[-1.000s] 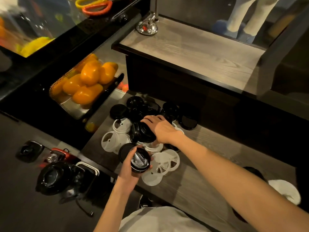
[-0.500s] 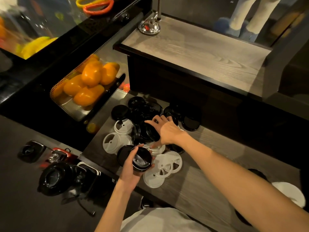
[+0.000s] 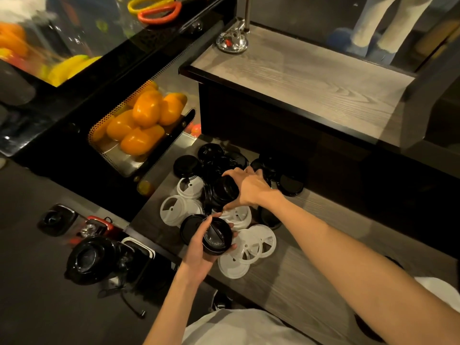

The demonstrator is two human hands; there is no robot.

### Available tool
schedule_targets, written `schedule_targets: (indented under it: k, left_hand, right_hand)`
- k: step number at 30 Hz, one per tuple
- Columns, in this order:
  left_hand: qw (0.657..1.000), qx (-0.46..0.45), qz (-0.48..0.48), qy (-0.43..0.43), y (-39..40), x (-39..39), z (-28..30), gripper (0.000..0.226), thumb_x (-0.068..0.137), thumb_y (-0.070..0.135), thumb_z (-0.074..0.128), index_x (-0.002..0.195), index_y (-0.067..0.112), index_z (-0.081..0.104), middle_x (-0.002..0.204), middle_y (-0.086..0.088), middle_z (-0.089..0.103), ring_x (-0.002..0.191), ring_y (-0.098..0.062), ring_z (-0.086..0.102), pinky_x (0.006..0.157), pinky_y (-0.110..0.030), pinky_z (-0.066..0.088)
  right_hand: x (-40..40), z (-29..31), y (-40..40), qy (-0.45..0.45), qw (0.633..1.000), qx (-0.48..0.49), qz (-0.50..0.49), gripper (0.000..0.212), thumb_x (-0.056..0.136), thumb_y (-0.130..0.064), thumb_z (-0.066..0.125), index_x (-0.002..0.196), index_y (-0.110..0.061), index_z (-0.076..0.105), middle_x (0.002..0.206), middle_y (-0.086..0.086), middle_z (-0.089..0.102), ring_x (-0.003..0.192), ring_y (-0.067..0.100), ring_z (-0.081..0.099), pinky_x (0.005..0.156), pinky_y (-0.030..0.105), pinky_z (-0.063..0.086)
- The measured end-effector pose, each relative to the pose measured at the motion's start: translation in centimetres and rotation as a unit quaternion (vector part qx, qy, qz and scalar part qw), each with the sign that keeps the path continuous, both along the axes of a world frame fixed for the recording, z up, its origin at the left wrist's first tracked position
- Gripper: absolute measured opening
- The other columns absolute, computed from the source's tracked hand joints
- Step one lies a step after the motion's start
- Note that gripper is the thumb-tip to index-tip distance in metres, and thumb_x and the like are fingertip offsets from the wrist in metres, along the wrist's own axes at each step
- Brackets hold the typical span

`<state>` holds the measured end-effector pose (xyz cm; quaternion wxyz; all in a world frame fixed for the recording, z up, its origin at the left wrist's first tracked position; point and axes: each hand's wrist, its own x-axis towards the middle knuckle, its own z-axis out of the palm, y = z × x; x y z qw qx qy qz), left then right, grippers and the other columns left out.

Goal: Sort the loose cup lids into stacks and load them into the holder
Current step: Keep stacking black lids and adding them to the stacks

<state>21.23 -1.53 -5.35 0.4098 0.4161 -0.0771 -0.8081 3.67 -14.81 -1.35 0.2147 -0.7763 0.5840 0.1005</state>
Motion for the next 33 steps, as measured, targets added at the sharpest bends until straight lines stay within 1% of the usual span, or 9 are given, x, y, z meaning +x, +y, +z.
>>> schedule_targets:
  k: [6,9,12,19,22,25,28,30,33]
  left_hand:
    - [1.000,-0.001,-0.011,0.003,-0.4,-1.0,1.1,0.049,0.096,0.047,0.055,0.134,0.015,0.058,0.127,-0.026,0.063,0.112,-0.042,0.063,0.083,-0.050,0.056]
    - [0.999,-0.016,-0.030,0.004,-0.7,-2.4,2.3,0.058,0.098,0.053,0.052,0.137,0.011,0.058,0.128,-0.022,0.066,0.116,-0.041,0.064,0.094,-0.055,0.053]
    - [0.996,-0.041,-0.074,0.011,-1.0,-4.1,3.8,0.056,0.098,0.055,0.044,0.132,0.015,0.064,0.130,-0.015,0.068,0.120,-0.031,0.066,0.102,-0.055,0.049]
    - [0.990,-0.037,-0.124,0.058,0.7,-7.7,4.4,0.058,0.096,0.056,0.043,0.128,0.016,0.071,0.134,-0.016,0.065,0.119,-0.027,0.064,0.089,-0.039,0.056]
    - [0.985,-0.042,-0.147,0.076,1.4,-8.8,4.5,0.052,0.090,0.054,0.061,0.124,0.018,0.074,0.133,-0.014,0.067,0.119,-0.026,0.066,0.091,-0.042,0.057]
    - [0.976,-0.062,-0.178,0.109,1.9,-10.1,4.9,0.070,0.065,0.049,0.092,0.124,0.015,0.074,0.132,-0.016,0.067,0.117,-0.026,0.068,0.086,-0.041,0.060]
    - [0.969,-0.098,-0.197,0.108,2.4,-11.3,5.5,0.065,0.063,0.046,0.093,0.119,0.016,0.076,0.126,-0.013,0.070,0.114,-0.023,0.069,0.089,-0.038,0.059]
    - [0.968,-0.101,-0.203,0.104,2.7,-12.1,6.1,0.071,0.067,0.044,0.091,0.128,0.014,0.069,0.129,-0.015,0.068,0.115,-0.024,0.067,0.089,-0.038,0.059]
    - [0.965,-0.108,-0.217,0.104,3.1,-12.7,6.0,0.088,0.080,0.040,0.083,0.152,0.009,0.042,0.149,-0.022,0.050,0.128,-0.030,0.058,0.095,-0.042,0.056]
  right_hand:
    - [-3.8,3.9,2.9,-0.098,0.990,-0.079,-0.062,0.103,0.070,-0.073,0.078,0.154,-0.035,0.032,0.147,-0.005,0.046,0.131,0.026,0.039,0.108,0.046,0.031]
    - [-5.2,5.4,6.8,-0.177,0.979,-0.076,-0.069,0.100,0.069,-0.074,0.078,0.152,-0.041,0.033,0.146,-0.013,0.046,0.132,0.018,0.040,0.110,0.046,0.030]
    - [-6.0,5.9,10.1,-0.194,0.977,-0.068,-0.047,0.098,0.068,-0.074,0.078,0.151,-0.044,0.034,0.145,-0.018,0.046,0.131,0.012,0.039,0.112,0.045,0.031]
    - [-9.2,5.7,14.9,-0.266,0.955,-0.076,-0.105,0.098,0.065,-0.074,0.082,0.148,-0.050,0.036,0.140,-0.018,0.038,0.134,0.010,0.042,0.114,0.050,0.040]
    - [-10.5,7.3,16.2,-0.314,0.937,-0.057,-0.140,0.092,0.067,-0.061,0.089,0.145,-0.051,0.041,0.141,-0.022,0.039,0.136,0.005,0.042,0.114,0.044,0.043]
    - [-11.9,8.1,17.7,-0.338,0.926,-0.055,-0.158,0.088,0.070,-0.051,0.092,0.143,-0.049,0.044,0.142,-0.021,0.042,0.136,0.002,0.044,0.114,0.037,0.044]
    - [-13.0,8.4,19.1,-0.365,0.911,-0.053,-0.186,0.086,0.071,-0.043,0.093,0.144,-0.042,0.048,0.144,-0.017,0.047,0.137,0.002,0.045,0.113,0.030,0.043]
    - [-13.8,8.5,20.0,-0.379,0.902,-0.052,-0.198,0.085,0.071,-0.040,0.094,0.144,-0.040,0.049,0.144,-0.016,0.048,0.137,0.003,0.046,0.113,0.029,0.043]
    - [-14.8,8.5,21.1,-0.393,0.891,-0.058,-0.220,0.082,0.073,-0.041,0.092,0.143,-0.041,0.049,0.144,-0.018,0.049,0.138,0.004,0.046,0.115,0.033,0.043]
